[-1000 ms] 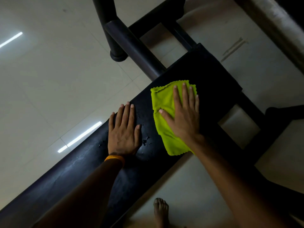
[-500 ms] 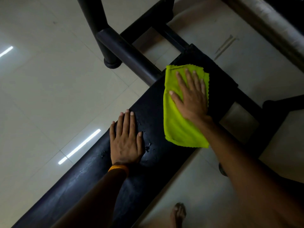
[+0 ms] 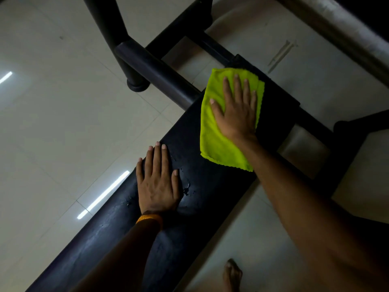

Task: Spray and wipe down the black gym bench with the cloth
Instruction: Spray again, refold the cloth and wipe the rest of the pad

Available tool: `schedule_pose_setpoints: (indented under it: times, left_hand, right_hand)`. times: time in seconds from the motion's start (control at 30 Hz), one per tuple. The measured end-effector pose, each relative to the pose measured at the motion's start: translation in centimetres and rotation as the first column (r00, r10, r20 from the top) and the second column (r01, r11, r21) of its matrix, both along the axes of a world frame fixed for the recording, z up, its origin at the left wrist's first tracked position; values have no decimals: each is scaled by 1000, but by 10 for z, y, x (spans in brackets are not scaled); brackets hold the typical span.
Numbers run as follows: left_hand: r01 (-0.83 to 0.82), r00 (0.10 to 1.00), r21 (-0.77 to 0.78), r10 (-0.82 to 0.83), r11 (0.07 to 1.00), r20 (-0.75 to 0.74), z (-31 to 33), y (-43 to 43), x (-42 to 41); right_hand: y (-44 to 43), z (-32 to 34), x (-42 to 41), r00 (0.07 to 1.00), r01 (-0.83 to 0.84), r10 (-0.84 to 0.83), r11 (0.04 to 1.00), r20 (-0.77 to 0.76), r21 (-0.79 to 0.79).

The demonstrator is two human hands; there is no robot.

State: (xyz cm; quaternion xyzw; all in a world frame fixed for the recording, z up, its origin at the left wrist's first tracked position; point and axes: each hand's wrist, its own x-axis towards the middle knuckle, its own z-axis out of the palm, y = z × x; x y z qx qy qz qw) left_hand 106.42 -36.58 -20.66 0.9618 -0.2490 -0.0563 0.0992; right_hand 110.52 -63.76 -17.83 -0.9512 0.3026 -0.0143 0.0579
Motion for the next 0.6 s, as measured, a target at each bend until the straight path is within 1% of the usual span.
schedule_pose_setpoints:
  times: [0.07, 0.13, 0.2, 0.23, 0.27, 0.33, 0.37, 0.43, 0.47, 0.53, 0.6]
  left_hand:
    - [0, 1000, 2, 0, 1000, 1, 0, 0, 0]
    - [0, 1000, 2, 0, 1000, -7, 1, 0, 0]
    - [-4, 1000, -7, 3, 1000, -11, 2, 0, -1]
    - [-3, 1000, -11, 3, 1000, -12, 2, 0, 0]
    - [-3, 1000, -13, 3, 1000, -15, 2, 0, 0]
    - [-7, 1000, -16, 6, 1000, -21, 2, 0, -1]
    - [-6, 1000, -18, 6, 1000, -27, 2, -1, -1]
    - [-2, 999, -20, 1, 1000, -45, 4, -1, -1]
    - [-2, 999, -18, 1, 1000, -52, 5, -1, -1]
    - [-3, 997, -28, 1, 1000, -74, 10, -1, 0]
    - [24, 996, -88, -32, 996, -88, 18, -3, 5]
  right_hand:
    - [41, 3, -41, 1000, 8, -8, 1000, 0, -9]
    - [75, 2, -97, 997, -67, 67, 998, -25, 5]
    - [76, 1, -129, 989, -142, 143, 989, -39, 30]
    - [62, -2, -129, 989, -139, 140, 990, -37, 28]
    - [47, -4, -122, 995, -95, 96, 995, -31, 13]
    - [24, -5, -105, 997, 79, -79, 997, 15, -9]
    - [23, -5, -102, 986, 163, -163, 987, 42, 9]
    - [52, -8, -116, 958, 275, -276, 961, 82, 26]
    - [75, -11, -131, 953, 288, -291, 957, 87, 45]
    - [107, -14, -162, 968, 238, -245, 967, 63, 95]
    - [90, -14, -167, 984, 168, -175, 979, 43, 119]
